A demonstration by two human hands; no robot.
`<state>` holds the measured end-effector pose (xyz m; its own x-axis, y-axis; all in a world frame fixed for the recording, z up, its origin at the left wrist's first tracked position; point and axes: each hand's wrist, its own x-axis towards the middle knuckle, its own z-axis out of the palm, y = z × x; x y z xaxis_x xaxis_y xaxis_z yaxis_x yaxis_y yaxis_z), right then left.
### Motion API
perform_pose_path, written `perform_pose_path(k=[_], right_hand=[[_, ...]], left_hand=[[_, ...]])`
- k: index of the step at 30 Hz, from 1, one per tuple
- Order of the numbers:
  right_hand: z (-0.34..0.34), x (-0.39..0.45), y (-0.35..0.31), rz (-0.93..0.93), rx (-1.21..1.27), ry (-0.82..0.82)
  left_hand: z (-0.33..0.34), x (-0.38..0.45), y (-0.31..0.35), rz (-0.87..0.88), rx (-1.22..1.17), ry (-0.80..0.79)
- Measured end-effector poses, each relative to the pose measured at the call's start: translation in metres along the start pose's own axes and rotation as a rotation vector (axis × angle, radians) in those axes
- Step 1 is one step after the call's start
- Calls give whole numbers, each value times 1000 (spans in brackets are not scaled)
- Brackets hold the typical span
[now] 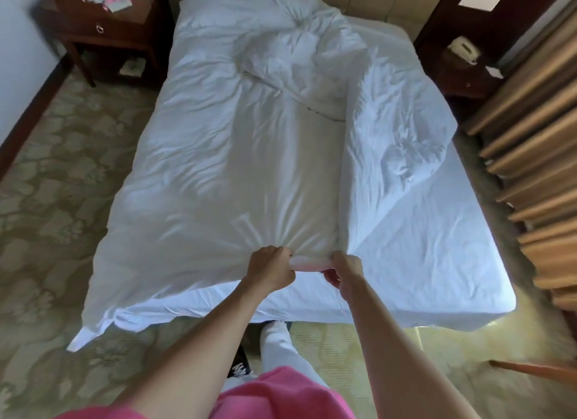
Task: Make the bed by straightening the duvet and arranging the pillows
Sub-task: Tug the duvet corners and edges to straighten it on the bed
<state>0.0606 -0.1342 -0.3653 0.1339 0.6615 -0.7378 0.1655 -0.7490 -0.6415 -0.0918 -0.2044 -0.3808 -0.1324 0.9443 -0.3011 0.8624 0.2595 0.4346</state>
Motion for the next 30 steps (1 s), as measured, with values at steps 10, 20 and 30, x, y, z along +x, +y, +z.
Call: perform_pose_path(k=[10, 20, 30], right_hand=[[-6, -7, 3, -69, -117, -45], [-41, 30, 1, -186, -360, -268], [-110, 66, -28, -378, -599, -592]], left_hand=[[0, -19, 4, -81, 45, -61], [-35, 80, 97, -312, -359, -200], [3, 148, 200, -525, -835, 48]])
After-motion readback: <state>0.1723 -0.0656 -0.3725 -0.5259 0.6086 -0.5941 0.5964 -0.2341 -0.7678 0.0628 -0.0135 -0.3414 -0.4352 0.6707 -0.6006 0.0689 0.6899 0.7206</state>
